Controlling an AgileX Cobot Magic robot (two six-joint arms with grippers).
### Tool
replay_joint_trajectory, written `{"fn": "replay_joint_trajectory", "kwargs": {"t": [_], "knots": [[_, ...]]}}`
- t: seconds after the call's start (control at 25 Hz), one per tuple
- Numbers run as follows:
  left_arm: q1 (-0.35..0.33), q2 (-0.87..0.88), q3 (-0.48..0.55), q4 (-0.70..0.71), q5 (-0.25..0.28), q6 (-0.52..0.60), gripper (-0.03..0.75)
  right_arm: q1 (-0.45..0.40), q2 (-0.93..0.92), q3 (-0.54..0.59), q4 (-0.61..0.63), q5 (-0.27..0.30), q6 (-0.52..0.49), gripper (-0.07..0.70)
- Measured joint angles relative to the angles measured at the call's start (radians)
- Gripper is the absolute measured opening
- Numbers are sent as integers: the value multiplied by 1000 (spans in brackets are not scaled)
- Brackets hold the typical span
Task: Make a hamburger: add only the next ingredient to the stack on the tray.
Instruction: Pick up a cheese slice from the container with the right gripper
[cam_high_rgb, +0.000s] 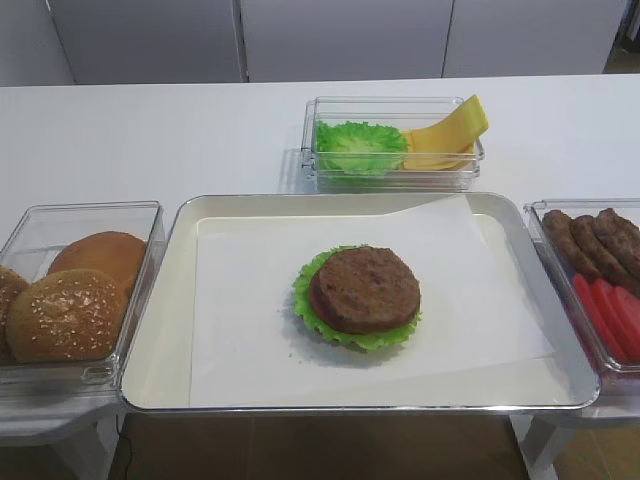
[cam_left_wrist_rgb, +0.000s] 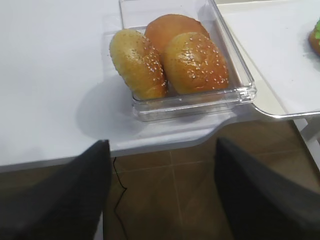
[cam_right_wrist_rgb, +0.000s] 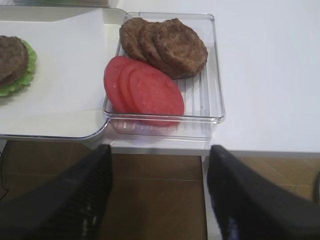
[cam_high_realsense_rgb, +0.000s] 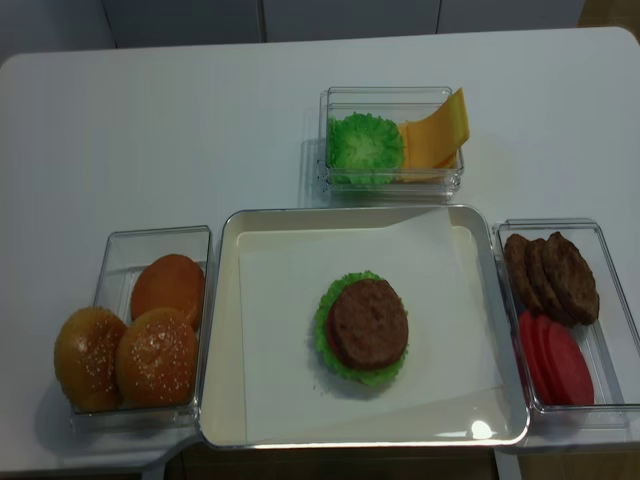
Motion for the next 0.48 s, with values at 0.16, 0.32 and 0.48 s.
{"fn": "replay_joint_trajectory", "kwargs": {"t": [0.16,0.32,0.48], "knots": [[0,0,0,0,0,0,477,0,0,0,0,0,0,424],[0,0,0,0,0,0,477,0,0,0,0,0,0,385],[0,0,0,0,0,0,477,0,0,0,0,0,0,348]]}}
